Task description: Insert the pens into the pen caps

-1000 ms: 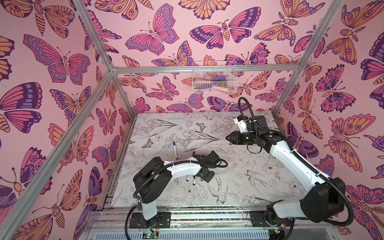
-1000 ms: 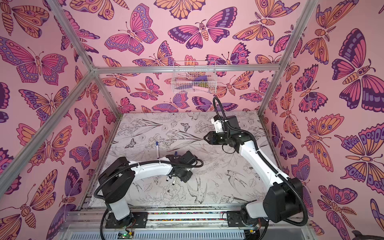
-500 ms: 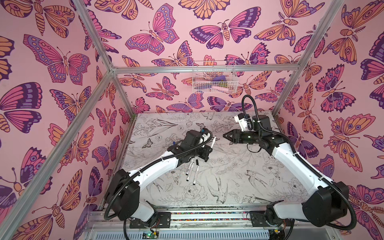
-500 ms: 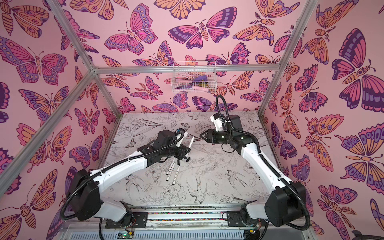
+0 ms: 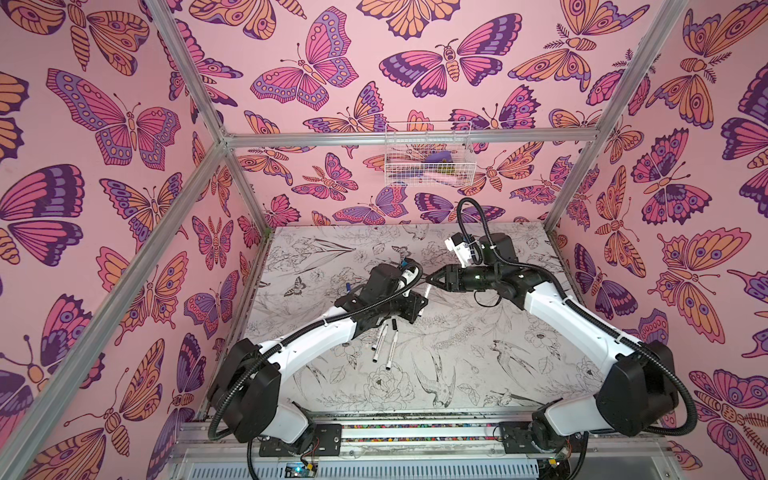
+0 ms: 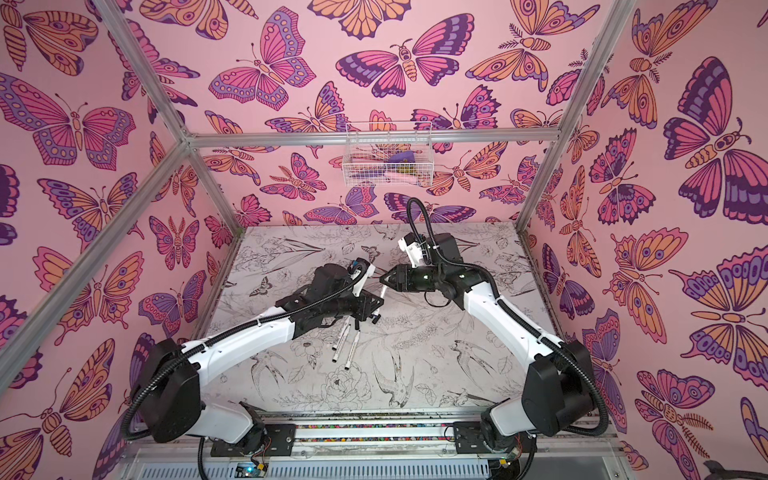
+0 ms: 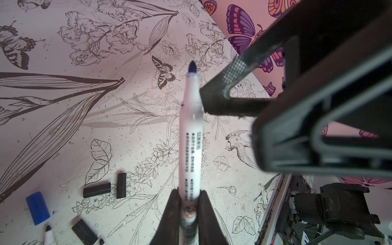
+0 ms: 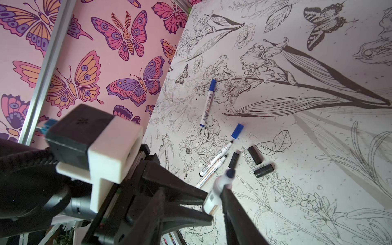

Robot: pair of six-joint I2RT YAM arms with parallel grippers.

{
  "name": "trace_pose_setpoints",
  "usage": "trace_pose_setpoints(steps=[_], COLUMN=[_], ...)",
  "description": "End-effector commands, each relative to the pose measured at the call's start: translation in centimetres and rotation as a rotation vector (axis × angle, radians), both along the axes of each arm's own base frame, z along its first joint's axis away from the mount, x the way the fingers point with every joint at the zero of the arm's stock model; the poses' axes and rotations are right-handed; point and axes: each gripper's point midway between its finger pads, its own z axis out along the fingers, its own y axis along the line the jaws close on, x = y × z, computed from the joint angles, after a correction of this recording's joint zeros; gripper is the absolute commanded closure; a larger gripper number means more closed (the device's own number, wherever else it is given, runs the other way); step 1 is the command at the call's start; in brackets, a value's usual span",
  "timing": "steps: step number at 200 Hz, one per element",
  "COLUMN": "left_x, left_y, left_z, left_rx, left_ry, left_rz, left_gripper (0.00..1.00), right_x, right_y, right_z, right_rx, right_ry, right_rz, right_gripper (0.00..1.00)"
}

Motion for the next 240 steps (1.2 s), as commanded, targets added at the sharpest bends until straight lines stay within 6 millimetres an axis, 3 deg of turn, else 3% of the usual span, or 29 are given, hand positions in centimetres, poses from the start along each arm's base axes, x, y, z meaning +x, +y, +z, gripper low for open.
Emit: trace_pose_setpoints(steps=[1,36,82,138,162,180,197,240], left_x=[0.2,0.3,0.2,-0.3,-0.4,-0.4,0.0,0.8], left_y=[0.3,0.3,0.0,0.1,-0.1,-0.3,-0.4,-0.6], left_z=[1.0,1.0,1.8,1.4,1.3,1.6,1.9,2.5], left_rx=[-0.034,-0.033,-0.057,-0.065,-0.073,-0.082,-0.088,-0.094], left_ry=[-0.03,-0.034,-0.051,-0.029,-0.017,-0.013,-0.023,-0.04], left_rz=[0.023,0.024,0.012,0.007,-0.003,-0.006,0.008,0.012], left_gripper=[1.0,1.0,1.0,1.0,1.0,0.79,0.68,0.68], right_x=[0.9,1.0,0.8,1.3,1.0,0.7,0.6,-0.2], right_y=[-0.4,-0.5,1.5,2.1,2.1,2.2,2.3,2.5], right_z=[0.6,0.1,-0.3,0.2,0.1,0.2,0.2,0.5], right_rx=[-0.057,-0.08,-0.054,-0.019,-0.02,-0.009,-0.003,0.007], right_ry=[-0.05,-0.043,-0.028,-0.031,-0.028,-0.022,-0.02,-0.017], right_rz=[-0.022,-0.019,0.025,0.012,0.023,0.035,0.043,0.083], right_gripper=[0.54,0.54,0.55,0.85,0.91,0.93,0.93,0.95])
